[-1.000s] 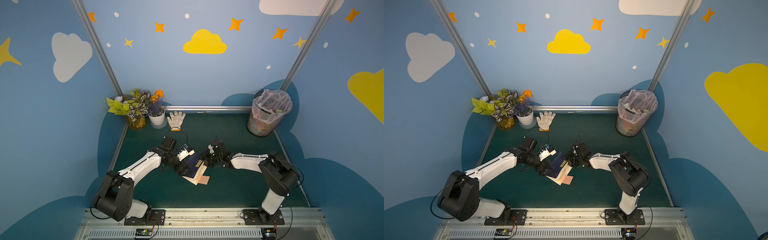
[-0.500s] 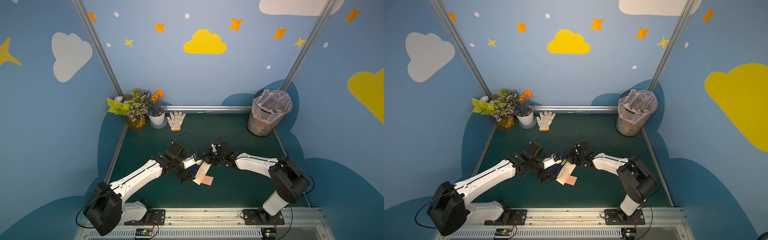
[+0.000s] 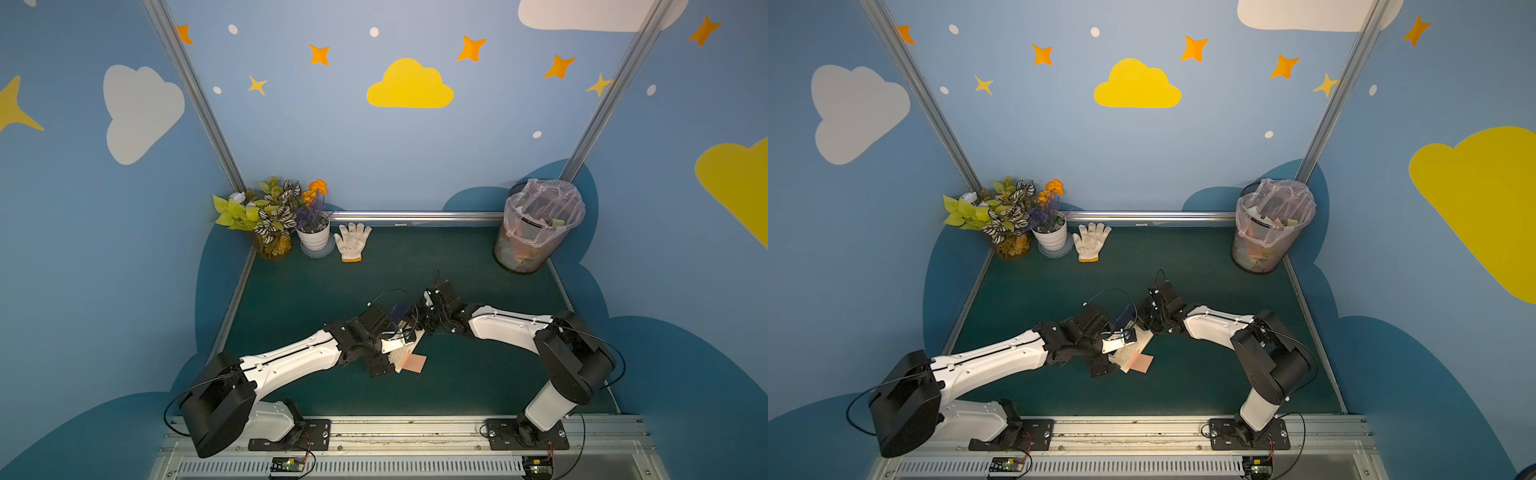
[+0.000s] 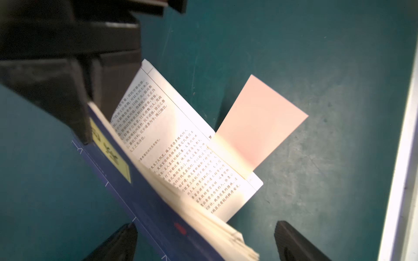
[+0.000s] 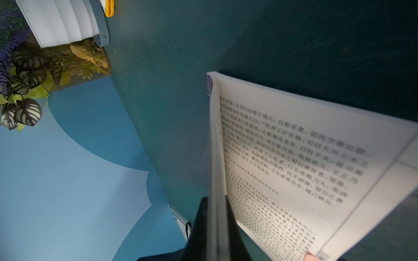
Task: Peel off the used sticky note
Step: Turn the page of the book at the center of the board.
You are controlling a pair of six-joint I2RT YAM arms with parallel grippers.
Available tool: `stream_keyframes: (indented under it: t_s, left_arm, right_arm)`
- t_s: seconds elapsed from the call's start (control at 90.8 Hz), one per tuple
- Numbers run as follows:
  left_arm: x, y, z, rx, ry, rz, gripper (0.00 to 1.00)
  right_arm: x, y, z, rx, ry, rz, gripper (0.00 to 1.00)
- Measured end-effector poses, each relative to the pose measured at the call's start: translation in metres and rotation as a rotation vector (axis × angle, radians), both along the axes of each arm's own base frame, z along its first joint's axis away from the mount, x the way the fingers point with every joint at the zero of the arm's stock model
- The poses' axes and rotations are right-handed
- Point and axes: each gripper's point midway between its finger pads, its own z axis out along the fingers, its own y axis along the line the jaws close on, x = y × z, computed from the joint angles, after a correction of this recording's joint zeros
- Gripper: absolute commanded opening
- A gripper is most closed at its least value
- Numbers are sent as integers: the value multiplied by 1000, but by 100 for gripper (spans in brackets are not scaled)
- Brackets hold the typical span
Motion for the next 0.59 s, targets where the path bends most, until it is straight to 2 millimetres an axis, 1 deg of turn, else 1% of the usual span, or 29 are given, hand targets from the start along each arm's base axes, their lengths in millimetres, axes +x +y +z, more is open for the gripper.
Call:
stream_keyframes:
  t_s: [0.099, 0.231, 0.242, 0.308, 0.385, 0.407, 0.462, 0.484, 0.506, 0.551, 0.595]
  left_arm:
    - [4, -1, -8, 33, -17, 5, 95]
    - [12, -4, -14, 72, -42, 21, 79]
    - [12, -4, -14, 73, -44, 23, 77]
    - [17, -4, -12, 77, -62, 42, 55]
    - [22, -3, -10, 75, -80, 67, 32]
    - [23, -3, -9, 77, -84, 69, 23]
    - [24, -2, -7, 74, -93, 77, 10]
    - [25, -1, -5, 69, -93, 87, 6]
    - [26, -1, -4, 65, -96, 89, 4]
    - [28, 1, 0, 49, -93, 109, 3]
    - [31, 3, 3, 31, -83, 128, 3]
  right_arm:
    - [1, 1, 1, 3, 0, -2, 0]
    - [2, 1, 3, 6, -3, -4, 0]
    - [2, 1, 3, 6, -3, -4, 1]
    - [2, 1, 3, 4, -2, -4, 4]
    - [3, -1, 1, -2, -2, -5, 10]
    - [3, -2, 1, -6, -1, -5, 12]
    - [2, -5, -2, -23, 2, -6, 18]
    - [2, -6, -3, -30, 4, -6, 21]
    - [2, -8, -4, -38, 5, -4, 25]
    - [2, -10, -6, -54, 8, -2, 32]
    - [2, -13, -7, -72, 2, 9, 43]
